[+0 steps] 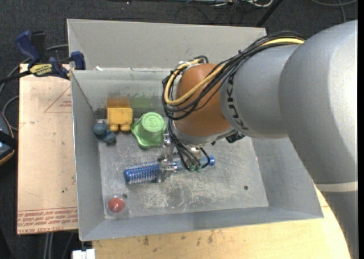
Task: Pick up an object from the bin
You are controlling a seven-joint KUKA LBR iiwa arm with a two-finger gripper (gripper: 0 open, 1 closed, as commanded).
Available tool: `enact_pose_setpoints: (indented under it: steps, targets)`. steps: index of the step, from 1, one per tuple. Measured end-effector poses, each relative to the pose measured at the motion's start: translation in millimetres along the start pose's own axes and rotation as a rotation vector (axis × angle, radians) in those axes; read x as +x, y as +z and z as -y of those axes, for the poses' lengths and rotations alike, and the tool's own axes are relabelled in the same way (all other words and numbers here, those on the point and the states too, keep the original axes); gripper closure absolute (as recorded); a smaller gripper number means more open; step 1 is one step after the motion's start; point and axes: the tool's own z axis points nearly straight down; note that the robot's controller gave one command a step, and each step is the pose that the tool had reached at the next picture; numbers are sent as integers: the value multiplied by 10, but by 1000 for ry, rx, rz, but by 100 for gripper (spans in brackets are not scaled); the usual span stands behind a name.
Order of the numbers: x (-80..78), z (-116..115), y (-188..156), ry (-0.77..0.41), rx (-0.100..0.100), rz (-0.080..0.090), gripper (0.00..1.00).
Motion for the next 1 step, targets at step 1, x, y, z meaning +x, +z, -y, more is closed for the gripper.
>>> enact_pose_setpoints:
  steps: [1]
  targets:
    - [25,74,-1487,-104,-1,9,100]
